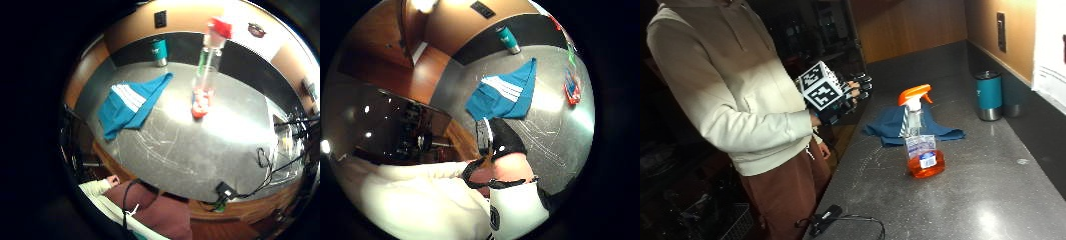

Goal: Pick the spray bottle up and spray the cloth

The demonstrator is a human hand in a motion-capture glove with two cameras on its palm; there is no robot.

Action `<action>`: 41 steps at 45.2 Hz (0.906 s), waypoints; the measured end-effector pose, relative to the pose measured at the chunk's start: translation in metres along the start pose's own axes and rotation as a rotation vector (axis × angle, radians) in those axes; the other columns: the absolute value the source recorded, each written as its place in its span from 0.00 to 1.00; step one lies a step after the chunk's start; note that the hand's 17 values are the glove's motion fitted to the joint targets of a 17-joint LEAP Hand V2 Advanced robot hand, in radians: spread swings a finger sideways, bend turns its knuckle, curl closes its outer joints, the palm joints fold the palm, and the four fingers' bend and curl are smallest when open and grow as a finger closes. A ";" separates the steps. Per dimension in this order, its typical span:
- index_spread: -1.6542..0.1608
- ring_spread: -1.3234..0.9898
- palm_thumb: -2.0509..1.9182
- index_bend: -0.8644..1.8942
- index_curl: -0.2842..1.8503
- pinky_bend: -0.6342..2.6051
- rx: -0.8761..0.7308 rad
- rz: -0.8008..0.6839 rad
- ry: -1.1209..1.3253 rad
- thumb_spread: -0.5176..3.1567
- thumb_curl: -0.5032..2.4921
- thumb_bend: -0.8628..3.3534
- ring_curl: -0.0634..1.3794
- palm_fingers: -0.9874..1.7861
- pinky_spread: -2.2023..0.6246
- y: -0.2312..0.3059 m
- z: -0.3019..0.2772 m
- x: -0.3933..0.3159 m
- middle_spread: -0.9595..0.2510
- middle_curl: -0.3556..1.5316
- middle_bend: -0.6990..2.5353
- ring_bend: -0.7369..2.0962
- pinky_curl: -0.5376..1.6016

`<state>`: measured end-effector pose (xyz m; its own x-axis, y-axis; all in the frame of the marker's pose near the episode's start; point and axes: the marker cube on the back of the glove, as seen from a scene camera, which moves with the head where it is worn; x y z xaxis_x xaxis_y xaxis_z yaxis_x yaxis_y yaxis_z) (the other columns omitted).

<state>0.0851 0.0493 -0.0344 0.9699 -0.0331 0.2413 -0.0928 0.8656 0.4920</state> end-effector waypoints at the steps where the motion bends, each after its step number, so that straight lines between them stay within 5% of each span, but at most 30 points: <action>1: 0.70 0.60 0.67 0.37 0.26 0.30 0.023 0.011 -0.007 0.44 0.28 0.20 0.17 0.37 0.85 0.002 -0.003 0.005 0.79 0.32 0.28 0.35 0.39; 11: 0.71 0.59 0.68 0.36 0.25 0.31 0.219 0.177 -0.136 0.44 0.28 0.20 0.19 0.38 0.84 0.014 -0.025 0.059 0.79 0.34 0.28 0.37 0.40; 41: 0.72 0.56 0.69 0.36 0.23 0.32 0.254 0.642 -0.661 0.40 0.29 0.20 0.23 0.37 0.84 -0.074 0.056 0.140 0.74 0.36 0.28 0.39 0.41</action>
<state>0.2154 -0.0475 0.0096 0.4008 0.0678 0.9136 -0.6844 0.6851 0.2494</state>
